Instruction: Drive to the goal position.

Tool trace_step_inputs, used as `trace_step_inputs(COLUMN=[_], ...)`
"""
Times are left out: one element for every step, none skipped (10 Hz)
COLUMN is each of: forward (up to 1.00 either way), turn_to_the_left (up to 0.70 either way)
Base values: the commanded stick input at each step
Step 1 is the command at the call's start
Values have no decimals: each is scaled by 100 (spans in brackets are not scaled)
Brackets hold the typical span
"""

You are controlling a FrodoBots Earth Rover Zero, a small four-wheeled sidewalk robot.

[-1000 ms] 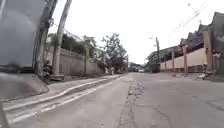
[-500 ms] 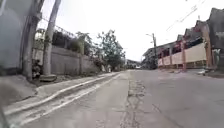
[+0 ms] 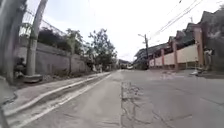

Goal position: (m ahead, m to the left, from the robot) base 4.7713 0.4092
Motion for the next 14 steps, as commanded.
trace_step_inputs(forward=[70, 70, 70, 70, 70, 70, 70, 70, 70, 70, 70, 70, 70, 70], turn_to_the_left=[0, 0, 0, 0, 0, 0, 0, 0, 0, 0, 0, 0, 0, 0])
